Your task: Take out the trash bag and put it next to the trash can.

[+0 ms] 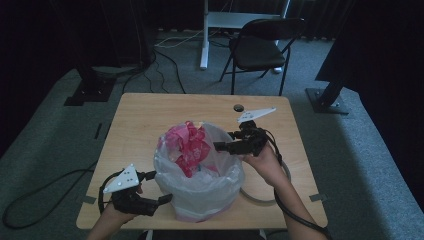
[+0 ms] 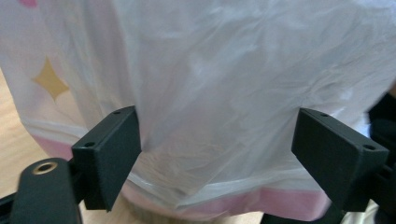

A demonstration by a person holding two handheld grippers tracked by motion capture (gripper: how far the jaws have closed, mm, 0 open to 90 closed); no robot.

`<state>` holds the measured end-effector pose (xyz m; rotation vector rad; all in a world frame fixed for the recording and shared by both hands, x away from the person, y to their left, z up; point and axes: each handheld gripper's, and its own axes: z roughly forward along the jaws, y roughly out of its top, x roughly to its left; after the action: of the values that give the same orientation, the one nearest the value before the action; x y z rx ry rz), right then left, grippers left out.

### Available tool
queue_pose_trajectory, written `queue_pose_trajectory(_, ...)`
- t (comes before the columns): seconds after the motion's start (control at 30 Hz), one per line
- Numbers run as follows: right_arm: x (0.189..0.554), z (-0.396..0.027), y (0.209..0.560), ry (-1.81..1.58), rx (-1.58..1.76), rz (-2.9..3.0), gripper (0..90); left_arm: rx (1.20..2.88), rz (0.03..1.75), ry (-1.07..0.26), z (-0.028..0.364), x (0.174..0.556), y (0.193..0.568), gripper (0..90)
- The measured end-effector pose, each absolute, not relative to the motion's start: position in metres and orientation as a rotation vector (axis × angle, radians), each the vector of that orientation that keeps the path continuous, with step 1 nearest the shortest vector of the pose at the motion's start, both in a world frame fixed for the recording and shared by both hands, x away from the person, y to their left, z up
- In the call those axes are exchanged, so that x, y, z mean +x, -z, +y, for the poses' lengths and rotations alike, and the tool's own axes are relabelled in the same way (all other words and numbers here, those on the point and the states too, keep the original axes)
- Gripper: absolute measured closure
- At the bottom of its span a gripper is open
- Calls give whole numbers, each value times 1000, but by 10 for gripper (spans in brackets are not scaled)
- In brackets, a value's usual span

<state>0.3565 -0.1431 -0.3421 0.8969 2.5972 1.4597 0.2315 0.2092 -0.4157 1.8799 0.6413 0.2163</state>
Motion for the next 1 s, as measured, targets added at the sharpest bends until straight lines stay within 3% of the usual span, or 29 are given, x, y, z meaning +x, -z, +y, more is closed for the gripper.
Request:
queue_pose_trajectory(0.13, 358, -145, 343, -1448, 909, 2589, 571, 1891, 623, -259, 211, 227, 413, 263)
queue_pose_trajectory(0.27, 359, -146, 342, -1424, 938, 2577, 605, 1851, 608, -310, 219, 223, 407, 530)
queue_pose_trajectory(0.5, 361, -146, 340, -1415, 950, 2569, 649, 1802, 681, -379, 225, 228, 402, 783)
queue_pose_trajectory(0.67, 362, -146, 337, -1420, 954, 2547, 715, 1795, 669, -403, 225, 228, 397, 887)
queue_pose_trajectory(1.0, 363, -144, 329, -1407, 922, 2511, 750, 1754, 618, -417, 227, 220, 380, 897)
